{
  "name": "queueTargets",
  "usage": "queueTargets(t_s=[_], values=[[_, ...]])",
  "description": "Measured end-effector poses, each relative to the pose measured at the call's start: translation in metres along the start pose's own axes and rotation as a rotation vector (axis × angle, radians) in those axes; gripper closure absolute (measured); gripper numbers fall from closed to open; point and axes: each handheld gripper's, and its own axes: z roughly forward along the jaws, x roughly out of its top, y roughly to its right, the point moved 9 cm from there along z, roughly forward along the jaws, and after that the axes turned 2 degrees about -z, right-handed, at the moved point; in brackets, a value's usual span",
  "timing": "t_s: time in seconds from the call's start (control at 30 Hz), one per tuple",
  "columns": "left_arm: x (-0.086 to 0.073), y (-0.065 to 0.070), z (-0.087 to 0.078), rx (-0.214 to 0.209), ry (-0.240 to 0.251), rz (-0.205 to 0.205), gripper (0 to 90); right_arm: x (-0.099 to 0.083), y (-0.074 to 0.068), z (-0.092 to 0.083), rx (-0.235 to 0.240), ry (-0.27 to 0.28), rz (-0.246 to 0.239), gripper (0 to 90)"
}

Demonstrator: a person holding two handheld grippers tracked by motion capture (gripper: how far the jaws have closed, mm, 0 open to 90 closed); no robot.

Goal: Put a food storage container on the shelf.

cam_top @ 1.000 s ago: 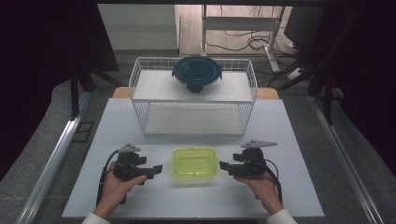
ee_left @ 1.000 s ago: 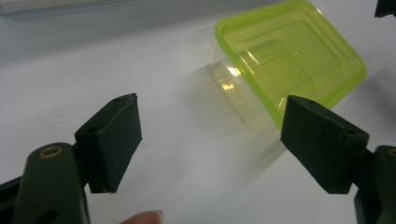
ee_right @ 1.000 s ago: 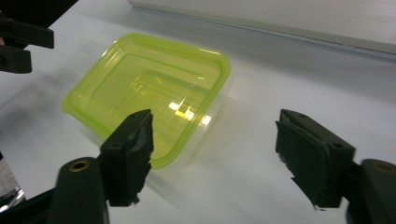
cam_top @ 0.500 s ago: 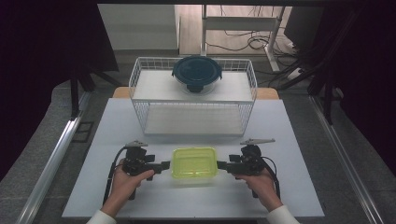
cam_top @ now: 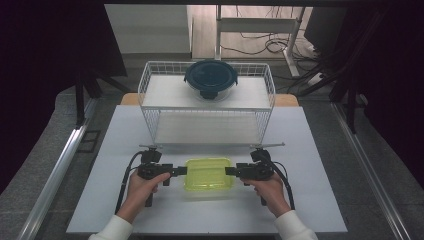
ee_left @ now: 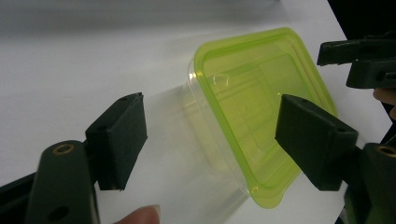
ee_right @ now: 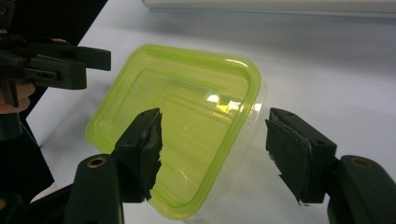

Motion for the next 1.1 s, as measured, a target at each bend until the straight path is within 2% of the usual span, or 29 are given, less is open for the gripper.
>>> queueTargets(t_s=[0.2,0.33,0.57,0.7,0.77,0.83,0.9,1.0,1.1], values=[[-0.002,-0.001,0.002,-0.018,0.0,-0.011,30.1,0.0,0.005,-0.002,0.003,0.008,0.024,38.1],[-0.005,0.001,0.005,-0.028,-0.019,-0.003,31.6,-0.002,0.006,0.0,0.006,-0.01,0.028,39.5],[-0.01,0.007,0.011,-0.073,-0.052,-0.002,41.3,-0.007,0.006,0.009,0.037,-0.044,0.046,45.3],[-0.011,0.008,0.013,-0.083,-0.062,-0.015,46.8,-0.01,0.009,0.013,0.053,-0.052,0.082,51.3],[-0.012,0.008,0.014,-0.074,-0.07,-0.021,48.8,-0.011,0.011,0.015,0.061,-0.051,0.099,54.7],[-0.012,0.009,0.015,-0.098,-0.071,-0.043,54.0,-0.013,0.011,0.016,0.074,-0.06,0.117,61.2],[-0.012,0.008,0.015,-0.095,-0.074,-0.048,56.7,-0.013,0.01,0.016,0.08,-0.064,0.118,63.6],[-0.014,0.006,0.016,-0.078,-0.08,-0.054,65.8,-0.017,0.008,0.017,0.082,-0.08,0.119,68.7],[-0.013,0.007,0.017,-0.076,-0.072,-0.084,72.3,-0.018,0.007,0.015,0.092,-0.076,0.142,72.7]])
